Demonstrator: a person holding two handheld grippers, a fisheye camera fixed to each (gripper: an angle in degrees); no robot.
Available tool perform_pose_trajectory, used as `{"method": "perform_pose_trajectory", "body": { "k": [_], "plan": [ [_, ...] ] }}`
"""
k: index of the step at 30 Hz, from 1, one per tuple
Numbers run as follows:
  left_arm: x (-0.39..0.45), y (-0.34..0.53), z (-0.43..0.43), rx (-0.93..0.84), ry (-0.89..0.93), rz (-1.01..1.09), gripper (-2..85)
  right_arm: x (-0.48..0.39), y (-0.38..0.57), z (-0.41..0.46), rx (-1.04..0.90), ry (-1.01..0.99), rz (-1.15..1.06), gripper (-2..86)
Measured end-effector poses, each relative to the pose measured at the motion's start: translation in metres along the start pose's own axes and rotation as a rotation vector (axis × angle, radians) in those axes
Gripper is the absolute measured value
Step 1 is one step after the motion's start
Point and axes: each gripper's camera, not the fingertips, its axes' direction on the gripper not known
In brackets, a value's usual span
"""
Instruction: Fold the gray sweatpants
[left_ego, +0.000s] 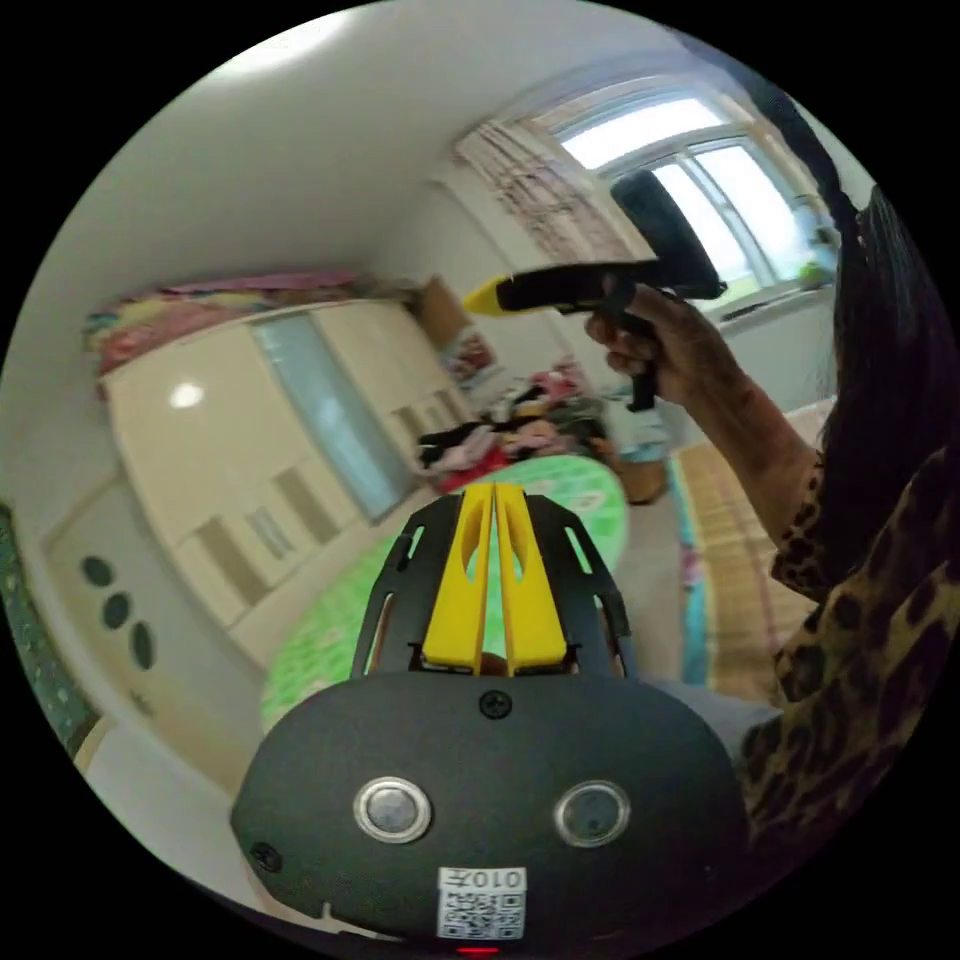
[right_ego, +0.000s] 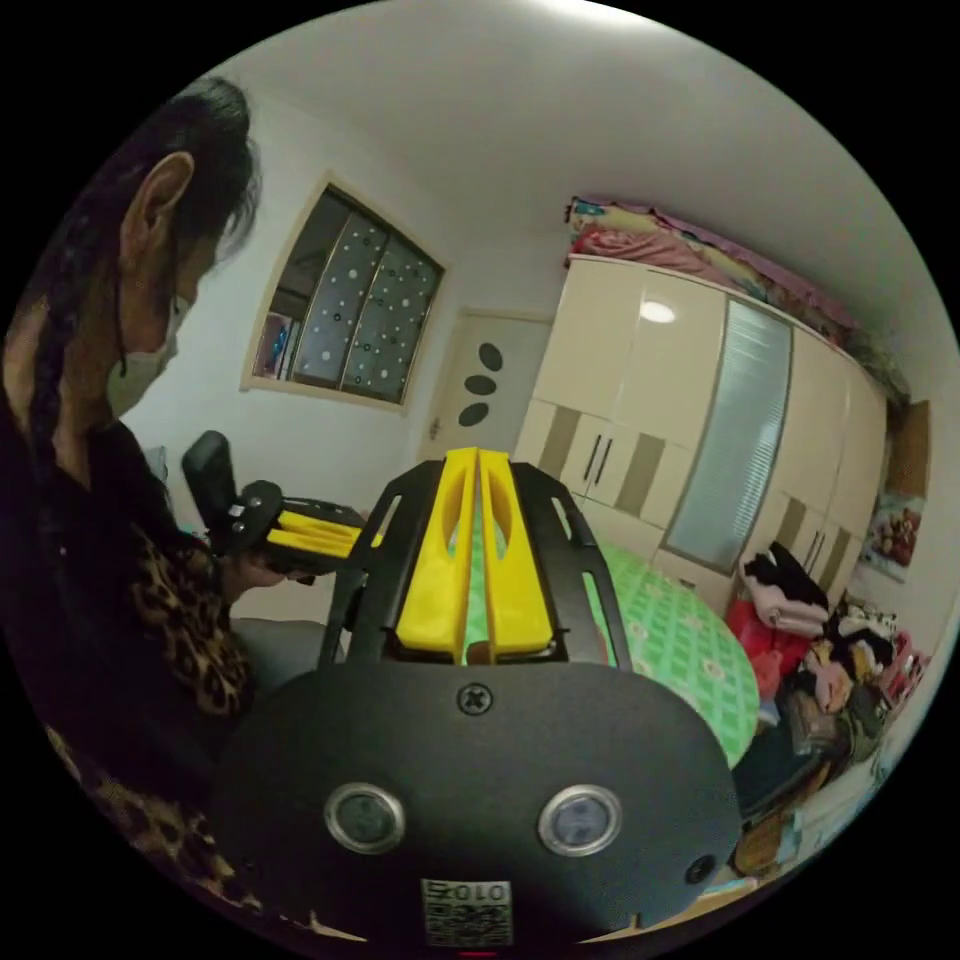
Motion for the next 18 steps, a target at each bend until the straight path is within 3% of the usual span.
{"method": "perform_pose_trajectory", "body": {
  "k": [2, 5, 6, 11, 15, 18],
  "plan": [
    [-0.041, 0.021, -0.046, 0.032, -0.121, -0.231, 0.8, -0.019, -0.014, 0.043, 0.029, -0.088, -0.041, 2.3],
    [-0.087, 0.051, -0.081, -0.062, 0.136, -0.392, 1.8, -0.060, -0.035, 0.103, 0.041, -0.133, -0.140, 2.1],
    [-0.093, 0.056, -0.091, -0.069, 0.136, -0.407, 1.8, -0.073, -0.047, 0.123, 0.020, -0.105, -0.162, 2.1],
    [-0.150, 0.086, -0.214, 0.102, -0.081, -0.501, 4.2, -0.102, -0.086, 0.159, 0.191, -0.044, -0.120, 2.2],
    [-0.190, 0.109, -0.252, 0.171, 0.102, -0.550, 6.8, -0.121, -0.093, 0.206, 0.387, -0.261, -0.058, 3.2],
    [-0.210, 0.127, -0.277, 0.150, 0.114, -0.620, 5.2, -0.146, -0.120, 0.256, 0.293, -0.464, -0.131, 3.1]
  ]
}}
